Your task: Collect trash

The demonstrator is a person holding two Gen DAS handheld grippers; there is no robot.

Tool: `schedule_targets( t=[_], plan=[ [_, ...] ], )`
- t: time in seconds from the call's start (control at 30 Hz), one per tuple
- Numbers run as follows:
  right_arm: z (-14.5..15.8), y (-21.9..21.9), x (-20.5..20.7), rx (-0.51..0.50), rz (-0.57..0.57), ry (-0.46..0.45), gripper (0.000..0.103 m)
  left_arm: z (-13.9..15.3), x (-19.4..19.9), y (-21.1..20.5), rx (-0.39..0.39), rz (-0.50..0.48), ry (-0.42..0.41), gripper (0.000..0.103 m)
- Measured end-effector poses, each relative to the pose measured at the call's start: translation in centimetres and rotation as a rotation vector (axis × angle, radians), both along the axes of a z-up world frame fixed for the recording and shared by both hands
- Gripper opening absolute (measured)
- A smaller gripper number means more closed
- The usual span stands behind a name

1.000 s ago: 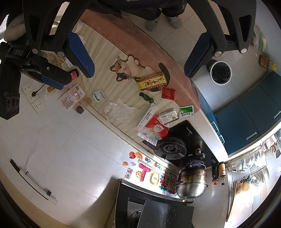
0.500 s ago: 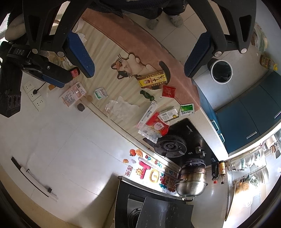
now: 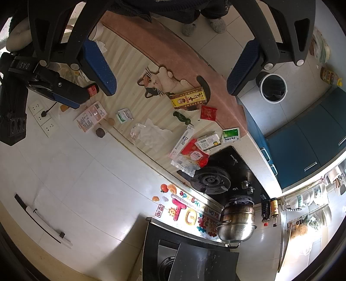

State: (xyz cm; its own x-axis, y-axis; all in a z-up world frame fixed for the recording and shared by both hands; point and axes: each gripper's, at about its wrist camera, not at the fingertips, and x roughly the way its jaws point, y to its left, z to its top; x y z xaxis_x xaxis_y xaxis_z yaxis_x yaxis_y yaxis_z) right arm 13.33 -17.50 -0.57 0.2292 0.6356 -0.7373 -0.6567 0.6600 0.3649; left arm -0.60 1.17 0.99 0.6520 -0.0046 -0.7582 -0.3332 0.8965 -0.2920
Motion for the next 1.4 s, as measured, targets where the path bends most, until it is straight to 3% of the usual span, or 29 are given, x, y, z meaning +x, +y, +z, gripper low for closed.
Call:
schedule_targets(
  t=[0.37,0.5,0.6,0.73,0.87,1.07,1.2,1.4],
  plan=[
    [0.2,0.0,-0.1,-0.002,-0.028,0.01,0.103,-0.2,0.6,0.6,0.002,-0.012,0.007,0.103],
    [-1.1,-0.3,0.6,-0.023,-0.143,0.012,0.103,-1.6,2.1,1.9,0.111,0.028,0.041,0.103],
    [-3.4,-1.1,2.1,-0.059,-0.281,0.014,0.103,-3.8,4.6,2.9,0.274,0.061,0.085,0.103],
    [-8.2,-2.5,4.8,-0.122,-0.446,0.064,0.103,-9.6,9.0,3.7,0.411,-0.011,0.193,0.103],
    [-15.0,-3.6,8.4,-0.25,-0.564,0.125,0.103,-18.1,14.6,2.1,0.531,-0.223,0.374,0.103],
    [-24.9,-5.6,13.9,-0.389,-0.578,0.264,0.103,-29.6,20.2,-0.8,0.554,-0.525,0.624,0.103],
    [-29.1,-6.6,16.1,-0.439,-0.58,0.331,0.103,-33.8,22.4,-2.1,0.529,-0.639,0.698,0.103],
    [-32.4,-6.8,18.3,-0.473,-0.588,0.401,0.103,-35.2,24.2,-2.2,0.486,-0.687,0.722,0.101]
  ],
)
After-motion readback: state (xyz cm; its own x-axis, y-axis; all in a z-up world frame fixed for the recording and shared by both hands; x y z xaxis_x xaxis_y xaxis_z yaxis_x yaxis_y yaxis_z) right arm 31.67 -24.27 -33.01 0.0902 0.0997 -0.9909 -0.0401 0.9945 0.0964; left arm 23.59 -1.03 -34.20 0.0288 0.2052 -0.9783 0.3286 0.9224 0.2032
